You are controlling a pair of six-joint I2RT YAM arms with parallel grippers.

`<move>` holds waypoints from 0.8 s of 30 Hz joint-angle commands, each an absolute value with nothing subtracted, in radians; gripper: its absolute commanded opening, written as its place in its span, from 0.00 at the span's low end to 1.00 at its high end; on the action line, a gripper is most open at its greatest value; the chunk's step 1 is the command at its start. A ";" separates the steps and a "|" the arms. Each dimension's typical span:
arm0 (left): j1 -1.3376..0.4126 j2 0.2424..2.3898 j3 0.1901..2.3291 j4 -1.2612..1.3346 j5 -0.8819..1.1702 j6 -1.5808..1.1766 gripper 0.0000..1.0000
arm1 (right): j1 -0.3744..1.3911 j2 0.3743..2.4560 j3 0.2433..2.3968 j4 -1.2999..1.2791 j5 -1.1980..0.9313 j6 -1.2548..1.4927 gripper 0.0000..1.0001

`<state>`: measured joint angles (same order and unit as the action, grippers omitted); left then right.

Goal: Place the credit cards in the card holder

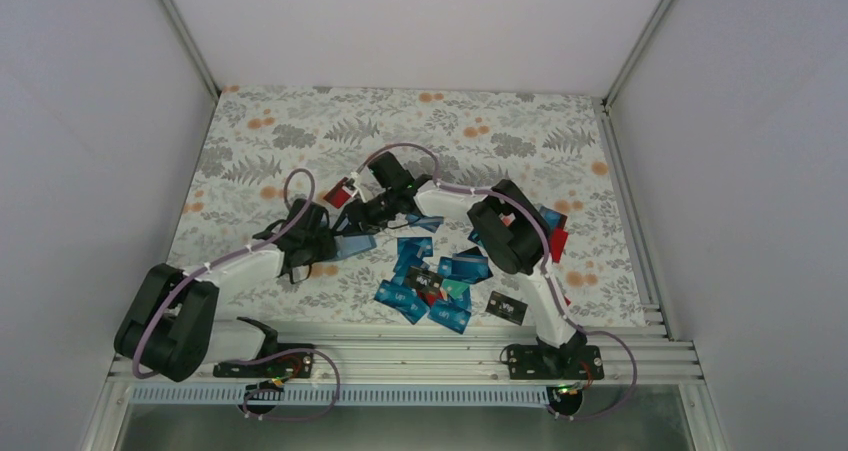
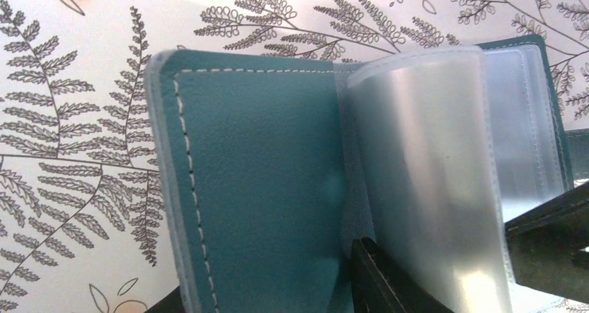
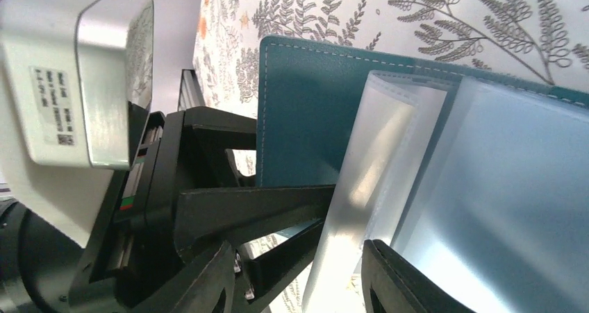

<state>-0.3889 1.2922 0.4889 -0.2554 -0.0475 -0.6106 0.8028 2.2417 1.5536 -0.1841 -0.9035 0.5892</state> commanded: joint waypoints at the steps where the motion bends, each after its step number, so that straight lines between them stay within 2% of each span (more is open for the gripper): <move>1: -0.393 1.269 0.461 -0.204 0.000 -0.607 0.37 | 0.820 2.283 1.591 -0.094 -0.995 0.634 0.45; 9: -0.381 1.209 0.366 -0.054 0.143 -0.601 0.34 | 0.821 2.324 1.611 0.017 -1.081 0.690 0.42; 15: -0.369 1.209 0.334 0.071 0.248 -0.589 0.32 | 0.816 2.330 1.643 -0.047 -1.060 0.632 0.41; 24: -0.367 1.377 0.368 0.320 0.426 -0.612 0.27 | 0.757 2.295 1.601 -0.119 -1.008 0.584 0.40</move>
<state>-0.3664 1.3155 0.3359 0.1577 0.3073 -0.6136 0.7826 2.3238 1.6238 -0.0860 -1.0168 0.6205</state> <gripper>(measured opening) 0.278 0.404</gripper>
